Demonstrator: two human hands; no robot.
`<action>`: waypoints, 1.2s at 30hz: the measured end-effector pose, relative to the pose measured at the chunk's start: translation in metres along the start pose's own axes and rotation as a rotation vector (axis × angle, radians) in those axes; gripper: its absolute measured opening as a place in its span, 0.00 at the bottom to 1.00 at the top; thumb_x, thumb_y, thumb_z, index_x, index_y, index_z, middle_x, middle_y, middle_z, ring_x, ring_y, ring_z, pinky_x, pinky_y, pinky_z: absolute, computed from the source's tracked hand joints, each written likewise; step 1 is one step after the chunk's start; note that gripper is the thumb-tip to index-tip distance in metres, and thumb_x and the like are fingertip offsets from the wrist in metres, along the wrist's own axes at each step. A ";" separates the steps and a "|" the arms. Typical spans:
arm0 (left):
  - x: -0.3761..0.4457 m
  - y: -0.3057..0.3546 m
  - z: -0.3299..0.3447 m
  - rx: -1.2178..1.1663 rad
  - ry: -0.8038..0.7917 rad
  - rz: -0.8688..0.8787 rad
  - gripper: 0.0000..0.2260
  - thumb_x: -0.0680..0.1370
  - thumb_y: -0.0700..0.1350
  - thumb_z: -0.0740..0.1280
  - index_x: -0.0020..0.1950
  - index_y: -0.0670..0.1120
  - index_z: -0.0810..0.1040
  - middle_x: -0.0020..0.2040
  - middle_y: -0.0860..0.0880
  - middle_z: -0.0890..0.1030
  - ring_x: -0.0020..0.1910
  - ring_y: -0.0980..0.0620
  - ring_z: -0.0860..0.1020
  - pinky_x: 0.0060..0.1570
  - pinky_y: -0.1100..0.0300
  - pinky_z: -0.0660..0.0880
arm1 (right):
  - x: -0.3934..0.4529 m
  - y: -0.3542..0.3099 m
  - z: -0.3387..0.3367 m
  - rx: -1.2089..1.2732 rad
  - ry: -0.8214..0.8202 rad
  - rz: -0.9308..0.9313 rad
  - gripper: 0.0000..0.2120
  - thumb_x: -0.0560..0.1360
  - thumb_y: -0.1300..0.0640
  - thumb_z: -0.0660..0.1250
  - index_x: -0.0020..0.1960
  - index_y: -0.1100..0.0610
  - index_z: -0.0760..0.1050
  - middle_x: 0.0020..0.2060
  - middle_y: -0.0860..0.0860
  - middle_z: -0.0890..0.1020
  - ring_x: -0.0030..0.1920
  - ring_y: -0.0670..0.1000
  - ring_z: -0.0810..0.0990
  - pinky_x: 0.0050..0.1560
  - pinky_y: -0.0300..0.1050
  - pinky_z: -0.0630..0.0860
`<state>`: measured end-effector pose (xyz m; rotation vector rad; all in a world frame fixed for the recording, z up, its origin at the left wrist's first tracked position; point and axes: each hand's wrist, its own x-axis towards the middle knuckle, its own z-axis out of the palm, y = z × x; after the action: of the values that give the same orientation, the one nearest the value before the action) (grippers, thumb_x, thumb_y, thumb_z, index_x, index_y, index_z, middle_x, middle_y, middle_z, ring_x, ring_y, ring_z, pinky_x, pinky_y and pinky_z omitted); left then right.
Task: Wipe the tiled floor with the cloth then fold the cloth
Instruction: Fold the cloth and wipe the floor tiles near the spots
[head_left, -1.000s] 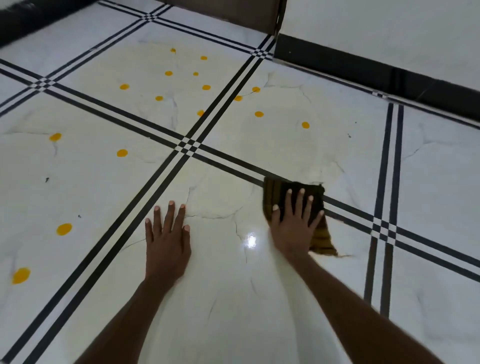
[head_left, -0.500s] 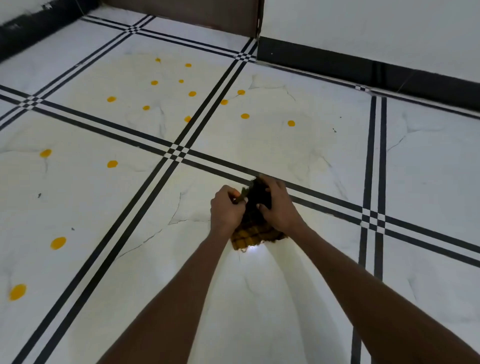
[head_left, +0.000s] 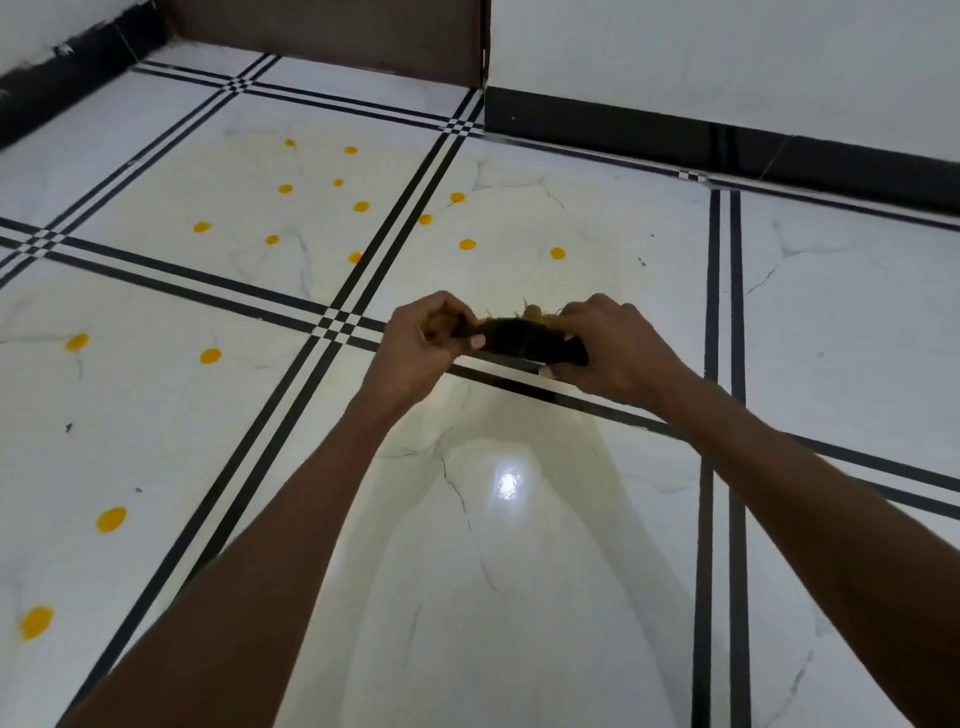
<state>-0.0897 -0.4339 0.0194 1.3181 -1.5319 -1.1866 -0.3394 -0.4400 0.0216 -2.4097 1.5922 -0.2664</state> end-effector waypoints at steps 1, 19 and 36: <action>-0.004 -0.007 -0.001 0.058 -0.039 -0.004 0.07 0.75 0.34 0.76 0.48 0.42 0.81 0.44 0.50 0.86 0.46 0.58 0.84 0.54 0.67 0.77 | -0.008 -0.008 0.000 -0.086 -0.056 -0.009 0.21 0.73 0.45 0.76 0.64 0.47 0.80 0.54 0.46 0.84 0.56 0.55 0.80 0.53 0.51 0.73; -0.033 -0.187 -0.019 0.961 0.199 -0.087 0.28 0.85 0.58 0.55 0.83 0.47 0.60 0.84 0.43 0.59 0.84 0.39 0.54 0.82 0.42 0.52 | 0.012 0.000 0.182 -0.083 0.053 0.321 0.31 0.85 0.36 0.45 0.84 0.48 0.56 0.85 0.52 0.55 0.85 0.55 0.50 0.81 0.72 0.44; -0.032 -0.192 -0.024 1.010 0.156 -0.100 0.28 0.86 0.52 0.49 0.85 0.48 0.51 0.86 0.47 0.48 0.85 0.43 0.45 0.82 0.39 0.52 | -0.003 0.024 0.175 -0.167 0.006 0.318 0.31 0.84 0.32 0.43 0.85 0.41 0.48 0.85 0.45 0.47 0.85 0.51 0.43 0.77 0.79 0.40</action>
<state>-0.0116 -0.4112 -0.1592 2.0647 -2.0456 -0.2803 -0.3119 -0.4292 -0.1524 -2.2215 2.0386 -0.0846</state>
